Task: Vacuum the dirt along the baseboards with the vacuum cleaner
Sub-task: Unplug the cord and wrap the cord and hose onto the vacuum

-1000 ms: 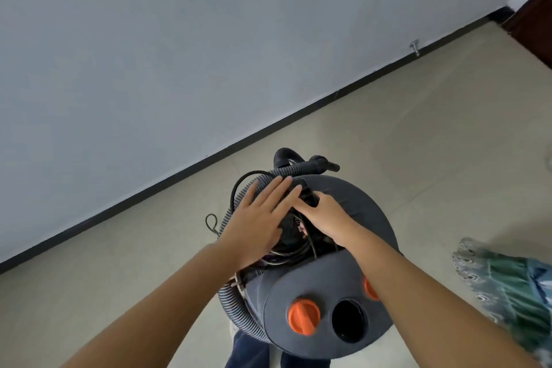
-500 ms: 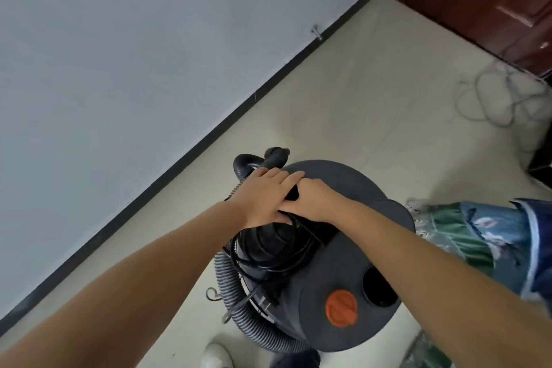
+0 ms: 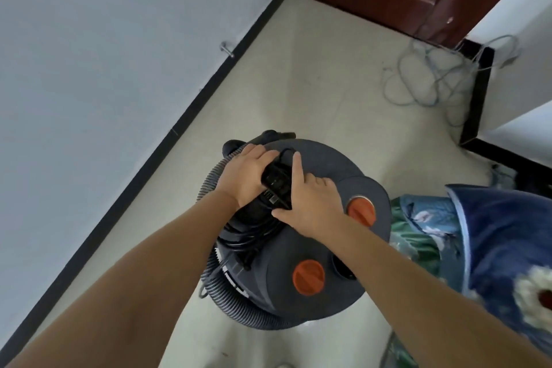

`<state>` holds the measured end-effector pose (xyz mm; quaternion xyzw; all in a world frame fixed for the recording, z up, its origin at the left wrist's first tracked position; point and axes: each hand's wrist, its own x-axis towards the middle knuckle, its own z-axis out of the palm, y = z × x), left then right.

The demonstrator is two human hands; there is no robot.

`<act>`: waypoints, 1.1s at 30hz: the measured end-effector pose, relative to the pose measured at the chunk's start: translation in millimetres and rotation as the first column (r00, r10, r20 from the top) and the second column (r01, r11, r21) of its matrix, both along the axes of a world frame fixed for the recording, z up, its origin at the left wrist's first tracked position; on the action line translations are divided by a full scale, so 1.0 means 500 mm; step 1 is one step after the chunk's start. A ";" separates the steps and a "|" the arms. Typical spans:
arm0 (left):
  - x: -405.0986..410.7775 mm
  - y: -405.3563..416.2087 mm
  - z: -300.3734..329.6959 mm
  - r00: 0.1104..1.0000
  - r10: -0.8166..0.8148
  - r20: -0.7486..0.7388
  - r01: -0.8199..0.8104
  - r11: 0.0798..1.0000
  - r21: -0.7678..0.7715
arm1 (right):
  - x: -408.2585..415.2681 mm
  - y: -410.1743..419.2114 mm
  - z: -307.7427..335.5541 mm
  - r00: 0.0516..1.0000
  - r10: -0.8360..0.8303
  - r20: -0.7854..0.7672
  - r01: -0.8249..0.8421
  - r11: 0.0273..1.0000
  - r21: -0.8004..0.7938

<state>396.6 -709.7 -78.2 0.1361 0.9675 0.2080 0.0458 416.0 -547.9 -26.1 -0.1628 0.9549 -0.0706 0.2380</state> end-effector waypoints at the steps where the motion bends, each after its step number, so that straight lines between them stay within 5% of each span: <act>1: -0.025 0.014 -0.003 1.000 -0.015 -0.009 0.015 1.000 -0.002 | -0.006 0.009 -0.009 0.997 -0.009 -0.072 0.012 0.999 0.036; 10: -0.251 0.177 -0.006 0.991 -0.078 -0.108 0.073 0.996 -0.051 | -0.212 0.172 -0.032 0.980 -0.052 -0.193 0.052 0.999 -0.007; 16: -0.365 0.298 0.004 0.999 -0.054 -0.005 0.053 0.990 -0.128 | -0.353 0.303 -0.013 0.993 0.001 -0.118 0.005 0.999 0.049; 26: -0.615 0.424 0.040 0.926 -0.372 0.069 0.364 0.828 -0.426 | -0.555 0.440 -0.026 0.992 0.032 -0.120 -0.031 0.999 0.010; 33: -0.724 0.504 0.024 0.913 -0.409 -0.003 0.387 0.865 -0.319 | -0.670 0.543 -0.032 0.991 0.057 -0.125 -0.062 0.997 -0.041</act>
